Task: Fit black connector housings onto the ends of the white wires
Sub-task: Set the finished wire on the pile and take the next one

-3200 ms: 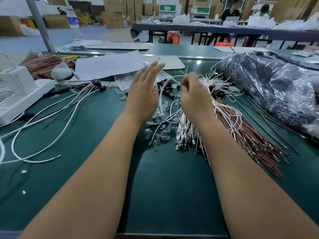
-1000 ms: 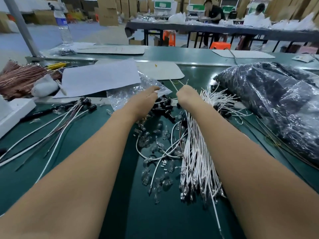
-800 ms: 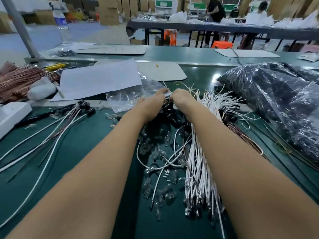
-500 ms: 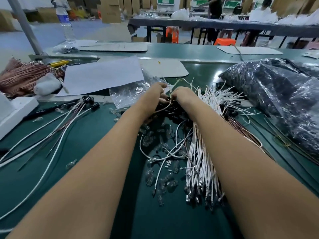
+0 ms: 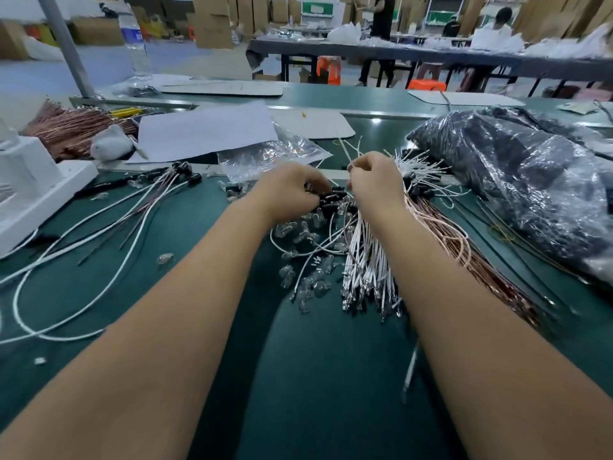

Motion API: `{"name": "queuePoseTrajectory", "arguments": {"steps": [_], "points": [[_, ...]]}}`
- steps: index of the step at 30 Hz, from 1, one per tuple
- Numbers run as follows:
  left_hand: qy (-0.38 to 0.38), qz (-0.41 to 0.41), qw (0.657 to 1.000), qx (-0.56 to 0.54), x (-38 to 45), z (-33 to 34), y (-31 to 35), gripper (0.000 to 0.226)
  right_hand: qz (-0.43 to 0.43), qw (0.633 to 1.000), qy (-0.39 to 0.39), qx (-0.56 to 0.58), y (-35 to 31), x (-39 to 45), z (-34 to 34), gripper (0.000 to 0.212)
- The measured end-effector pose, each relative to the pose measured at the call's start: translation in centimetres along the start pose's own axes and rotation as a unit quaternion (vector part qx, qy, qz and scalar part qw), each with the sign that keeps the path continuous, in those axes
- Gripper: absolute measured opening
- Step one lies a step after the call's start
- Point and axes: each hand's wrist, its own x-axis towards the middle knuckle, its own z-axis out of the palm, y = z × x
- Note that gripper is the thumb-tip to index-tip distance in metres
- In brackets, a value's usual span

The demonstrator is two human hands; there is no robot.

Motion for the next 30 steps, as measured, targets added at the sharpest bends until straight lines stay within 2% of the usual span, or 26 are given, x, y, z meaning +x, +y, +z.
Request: {"name": "queuePoseTrajectory", "arguments": {"steps": [2, 3, 6, 8, 12, 18, 23, 30], "points": [[-0.013, -0.005, 0.993, 0.114, -0.5, 0.9, 0.8, 0.030, -0.011, 1.000, -0.005, 0.019, 0.5, -1.4, 0.0, 0.025], [0.004, -0.020, 0.991, 0.135, -0.8, 1.4, 1.1, 0.027, -0.018, 0.999, -0.007, 0.031, 0.6, -1.9, 0.1, 0.028], [0.077, -0.095, 0.983, 0.136, -1.3, 2.7, 2.2, 0.022, -0.029, 0.995, 0.013, 0.095, 0.5, -2.8, 0.3, 0.027], [0.099, -0.131, 0.977, 0.139, -1.3, 3.5, 2.8, 0.021, -0.032, 0.989, 0.030, 0.143, 0.5, -3.3, 0.3, 0.028], [0.157, -0.120, 0.969, 0.146, -1.6, 4.1, 3.0, 0.020, -0.052, 0.985, 0.028, 0.160, 0.9, -4.0, 0.3, 0.020], [0.292, -0.097, 0.949, -0.067, -2.2, 3.6, 2.3, 0.016, -0.083, 0.990, 0.026, 0.108, 1.2, -3.9, 0.6, 0.018], [0.288, -0.105, 0.939, -0.156, -2.6, 3.4, 2.1, 0.015, -0.086, 0.989, 0.035, 0.118, 1.6, -4.1, 1.0, 0.017], [0.282, -0.125, 0.911, -0.274, -3.4, 2.8, 1.8, 0.021, -0.093, 0.993, 0.076, 0.021, 1.1, -4.8, 0.7, 0.015]]}}
